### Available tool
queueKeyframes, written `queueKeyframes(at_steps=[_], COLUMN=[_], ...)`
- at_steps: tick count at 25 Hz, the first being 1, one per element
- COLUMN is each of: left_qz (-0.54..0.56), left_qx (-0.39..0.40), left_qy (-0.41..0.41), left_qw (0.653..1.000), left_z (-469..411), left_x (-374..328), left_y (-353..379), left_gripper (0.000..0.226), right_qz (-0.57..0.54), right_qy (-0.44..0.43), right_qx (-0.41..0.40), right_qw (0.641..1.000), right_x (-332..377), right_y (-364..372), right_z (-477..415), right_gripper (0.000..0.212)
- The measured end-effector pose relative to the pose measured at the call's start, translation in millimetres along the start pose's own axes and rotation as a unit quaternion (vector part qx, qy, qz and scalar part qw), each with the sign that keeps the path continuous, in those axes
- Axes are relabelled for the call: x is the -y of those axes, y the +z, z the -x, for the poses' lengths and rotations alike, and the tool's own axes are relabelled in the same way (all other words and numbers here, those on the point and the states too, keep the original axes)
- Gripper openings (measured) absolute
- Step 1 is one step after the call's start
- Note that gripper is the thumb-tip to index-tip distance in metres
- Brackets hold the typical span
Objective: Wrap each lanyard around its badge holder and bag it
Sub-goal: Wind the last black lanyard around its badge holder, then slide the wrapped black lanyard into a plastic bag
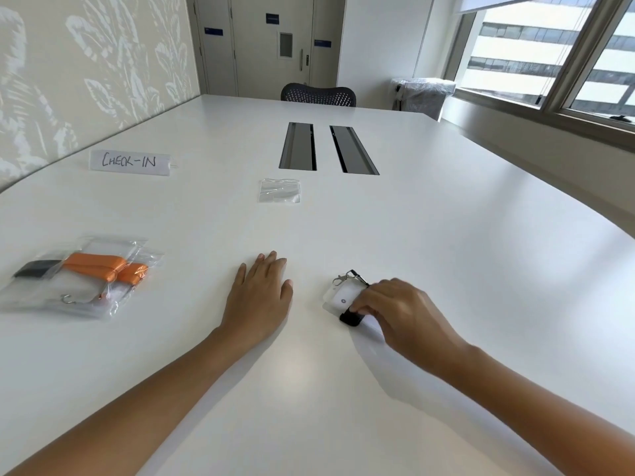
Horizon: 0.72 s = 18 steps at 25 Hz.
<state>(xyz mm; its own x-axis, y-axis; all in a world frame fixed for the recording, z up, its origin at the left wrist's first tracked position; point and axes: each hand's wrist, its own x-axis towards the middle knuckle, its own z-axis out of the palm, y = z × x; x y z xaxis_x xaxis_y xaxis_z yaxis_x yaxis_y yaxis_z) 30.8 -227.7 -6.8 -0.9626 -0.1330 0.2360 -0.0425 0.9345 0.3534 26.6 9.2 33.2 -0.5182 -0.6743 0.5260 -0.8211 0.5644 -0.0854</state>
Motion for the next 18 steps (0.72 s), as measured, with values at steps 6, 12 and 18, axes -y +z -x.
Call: queueKeyframes(at_steps=[6, 12, 18], left_qz=[-0.011, -0.073, -0.068], left_qx=[0.004, 0.033, 0.052], left_qy=[0.001, 0.008, 0.023], left_qw=[1.000, 0.997, 0.996], left_z=[0.5, 2.7, 1.7], left_x=[0.5, 4.7, 12.0], left_y=[-0.3, -2.7, -4.8], left_gripper=[0.047, 0.055, 0.064], right_qz=[-0.121, -0.144, -0.105], right_qy=[0.109, 0.162, 0.191], right_qx=[-0.067, -0.060, -0.004], right_qw=[0.984, 0.974, 0.976], right_x=[-23.8, -53.6, -86.3], right_y=[1.5, 36.7, 95.3], right_z=[-52.2, -135.7, -231.0], right_gripper=[0.023, 0.022, 0.016])
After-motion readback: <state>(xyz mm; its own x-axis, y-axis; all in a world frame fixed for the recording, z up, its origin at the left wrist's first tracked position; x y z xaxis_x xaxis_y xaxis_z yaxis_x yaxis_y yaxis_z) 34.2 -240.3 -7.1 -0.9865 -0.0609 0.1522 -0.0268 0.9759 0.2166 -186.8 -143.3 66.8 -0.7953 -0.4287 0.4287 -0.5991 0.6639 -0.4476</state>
